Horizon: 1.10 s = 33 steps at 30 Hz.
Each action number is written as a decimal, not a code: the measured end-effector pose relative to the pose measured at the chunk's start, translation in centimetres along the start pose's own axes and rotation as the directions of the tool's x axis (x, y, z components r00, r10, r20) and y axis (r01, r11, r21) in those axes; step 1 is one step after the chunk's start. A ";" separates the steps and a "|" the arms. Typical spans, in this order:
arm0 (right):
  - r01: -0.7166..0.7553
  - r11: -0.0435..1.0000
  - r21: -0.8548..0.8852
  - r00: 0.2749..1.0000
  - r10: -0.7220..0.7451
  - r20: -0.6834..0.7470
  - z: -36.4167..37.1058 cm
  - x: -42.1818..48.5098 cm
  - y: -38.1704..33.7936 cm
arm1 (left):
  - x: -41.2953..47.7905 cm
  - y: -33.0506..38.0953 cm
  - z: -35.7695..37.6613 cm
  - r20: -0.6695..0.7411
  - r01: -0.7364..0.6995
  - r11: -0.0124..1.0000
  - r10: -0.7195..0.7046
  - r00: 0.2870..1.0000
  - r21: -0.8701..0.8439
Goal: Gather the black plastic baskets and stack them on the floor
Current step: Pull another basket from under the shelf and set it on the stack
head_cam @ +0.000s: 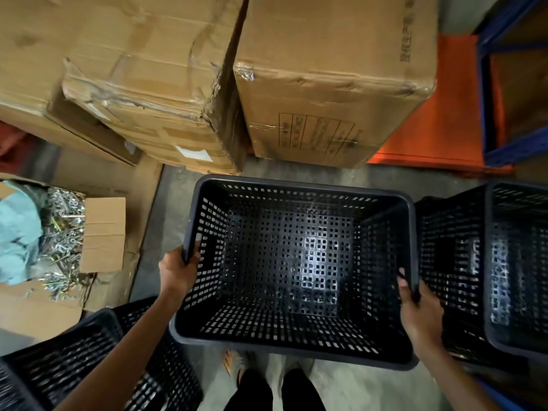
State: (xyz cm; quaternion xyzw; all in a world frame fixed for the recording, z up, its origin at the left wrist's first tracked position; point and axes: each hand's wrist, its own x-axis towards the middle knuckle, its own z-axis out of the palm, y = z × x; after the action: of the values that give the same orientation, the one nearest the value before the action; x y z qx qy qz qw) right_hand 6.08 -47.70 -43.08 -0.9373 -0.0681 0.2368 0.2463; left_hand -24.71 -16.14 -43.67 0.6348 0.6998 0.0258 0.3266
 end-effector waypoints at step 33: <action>0.141 0.952 -0.271 0.950 -0.207 -0.233 2.9 -1.4 1.9 | 0.4 -1.7 0.5 -0.053 -0.378 0.915 0.389 0.920 0.142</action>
State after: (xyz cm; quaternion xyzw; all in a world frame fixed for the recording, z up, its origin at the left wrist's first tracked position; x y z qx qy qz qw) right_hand 3.51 -48.40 -45.67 -0.9739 -0.1479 0.0793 0.1527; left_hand -25.93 -16.31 -44.97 0.7779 0.5744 0.0697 0.2451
